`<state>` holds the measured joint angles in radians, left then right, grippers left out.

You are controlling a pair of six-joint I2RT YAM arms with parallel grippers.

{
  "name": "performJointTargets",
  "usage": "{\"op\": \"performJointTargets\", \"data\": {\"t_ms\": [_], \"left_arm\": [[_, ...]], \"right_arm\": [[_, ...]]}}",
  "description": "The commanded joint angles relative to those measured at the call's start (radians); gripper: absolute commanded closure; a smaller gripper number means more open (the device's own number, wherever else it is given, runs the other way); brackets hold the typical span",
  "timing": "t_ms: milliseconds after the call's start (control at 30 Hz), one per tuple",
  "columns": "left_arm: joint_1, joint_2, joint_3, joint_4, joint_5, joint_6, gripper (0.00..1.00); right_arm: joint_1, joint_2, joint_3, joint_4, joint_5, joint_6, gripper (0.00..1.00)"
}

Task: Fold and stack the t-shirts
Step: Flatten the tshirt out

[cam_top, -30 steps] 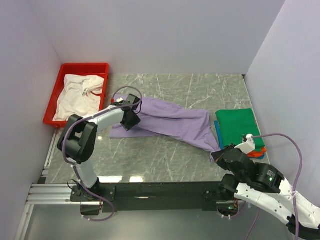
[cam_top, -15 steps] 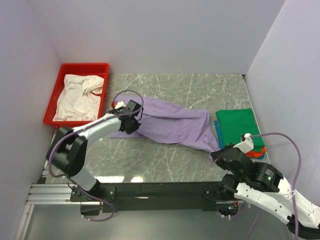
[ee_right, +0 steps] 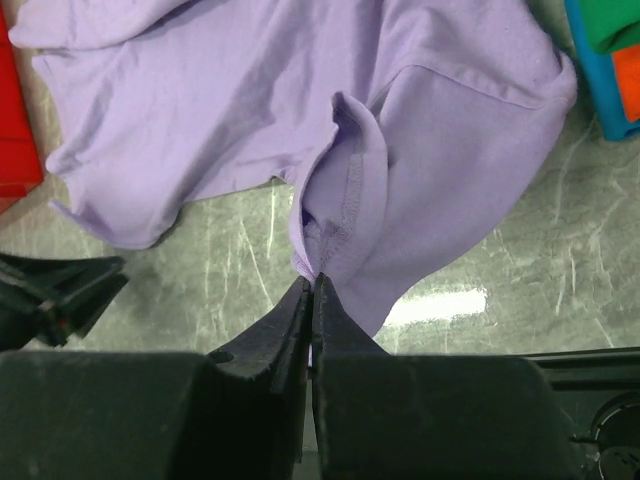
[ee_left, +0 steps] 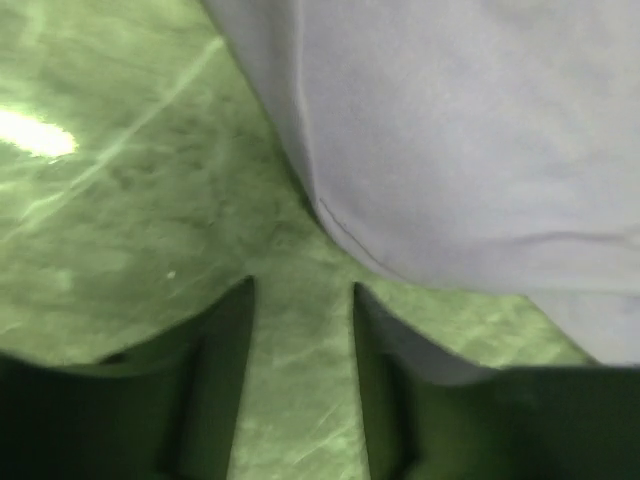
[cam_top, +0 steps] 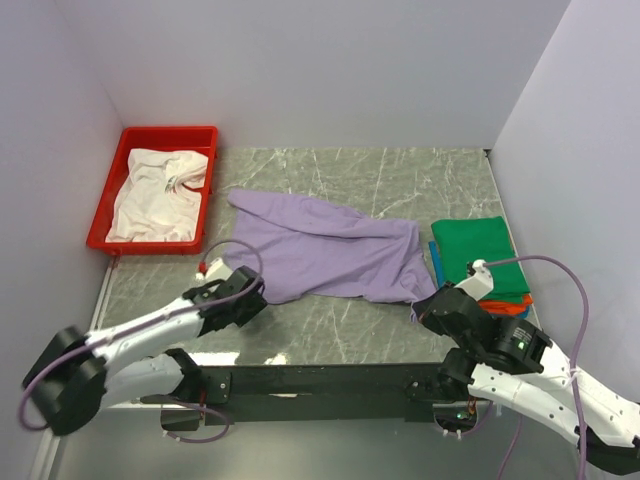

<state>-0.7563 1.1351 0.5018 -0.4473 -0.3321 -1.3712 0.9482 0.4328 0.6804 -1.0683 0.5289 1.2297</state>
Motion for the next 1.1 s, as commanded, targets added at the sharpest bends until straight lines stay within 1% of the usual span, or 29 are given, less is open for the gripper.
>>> {"op": "performJointTargets", "data": {"t_ms": [0,67,133,200,233,267,300,333,367,400,433,467,500,533,600,633,667,733,833,933,967,1067], "left_arm": [[-0.003,-0.158,-0.063,-0.028,-0.065,-0.101,0.48],[-0.003,-0.251,-0.071,-0.068,-0.094,-0.130,0.47],[-0.003,-0.297,-0.059,-0.099,-0.139,-0.134,0.45],[-0.002,-0.290,-0.010,-0.129,-0.180,-0.143,0.44],[-0.002,-0.253,0.016,-0.154,-0.200,-0.146,0.44],[-0.002,-0.226,0.047,-0.210,-0.249,-0.155,0.44],[0.002,-0.191,0.119,-0.258,-0.274,-0.172,0.44],[0.003,-0.108,0.159,-0.307,-0.301,-0.193,0.45],[0.005,-0.063,0.203,-0.351,-0.341,-0.219,0.46],[0.008,-0.016,0.295,-0.438,-0.358,-0.227,0.47],[0.018,0.083,0.343,-0.474,-0.370,-0.235,0.47],[0.021,0.132,0.389,-0.514,-0.390,-0.238,0.47],[0.031,0.181,0.471,-0.565,-0.393,-0.238,0.44],[0.037,0.272,0.510,-0.588,-0.393,-0.235,0.44],[0.058,0.359,0.610,-0.625,-0.393,-0.209,0.43],[0.063,0.436,0.635,-0.636,-0.397,-0.204,0.43],[0.071,0.471,0.668,-0.642,-0.397,-0.200,0.41],[0.095,0.556,0.692,-0.648,-0.377,-0.180,0.41],[0.103,0.612,0.689,-0.676,-0.361,-0.204,0.39],[0.106,0.579,0.603,-0.641,-0.332,-0.216,0.38],[0.112,0.560,0.539,-0.596,-0.318,-0.207,0.38],[0.146,0.470,0.422,-0.501,-0.266,-0.169,0.41]], "right_arm": [[-0.006,0.027,-0.004,0.037,0.014,-0.019,0.94],[-0.006,0.038,-0.005,0.036,0.014,-0.022,0.94],[-0.006,0.047,-0.002,0.039,0.017,-0.027,0.94],[-0.006,0.053,-0.001,0.039,0.020,-0.030,0.94],[-0.006,0.052,-0.001,0.042,0.022,-0.030,0.94],[-0.008,0.053,-0.002,0.045,0.022,-0.029,0.94],[-0.006,0.050,-0.004,0.050,0.020,-0.032,0.94],[-0.006,0.050,-0.005,0.056,0.019,-0.033,0.94],[-0.006,0.049,-0.004,0.065,0.017,-0.036,0.94],[-0.006,0.052,-0.005,0.067,0.017,-0.036,0.94],[-0.005,0.052,-0.004,0.071,0.017,-0.039,0.94],[-0.005,0.053,-0.004,0.074,0.016,-0.042,0.94],[-0.006,0.060,-0.004,0.077,0.016,-0.044,0.94],[-0.006,0.060,-0.005,0.086,0.013,-0.047,0.94],[-0.006,0.067,-0.005,0.093,0.008,-0.049,0.94],[-0.005,0.069,-0.005,0.093,0.006,-0.052,0.94],[-0.006,0.070,-0.005,0.093,0.005,-0.053,0.94],[-0.006,0.067,-0.005,0.096,0.003,-0.056,0.94],[-0.006,0.058,-0.004,0.088,0.005,-0.056,0.94],[-0.008,0.052,-0.007,0.091,0.005,-0.056,0.94],[-0.008,0.050,-0.011,0.091,0.003,-0.056,0.94],[-0.008,0.050,-0.013,0.099,-0.007,-0.059,0.94]]}}
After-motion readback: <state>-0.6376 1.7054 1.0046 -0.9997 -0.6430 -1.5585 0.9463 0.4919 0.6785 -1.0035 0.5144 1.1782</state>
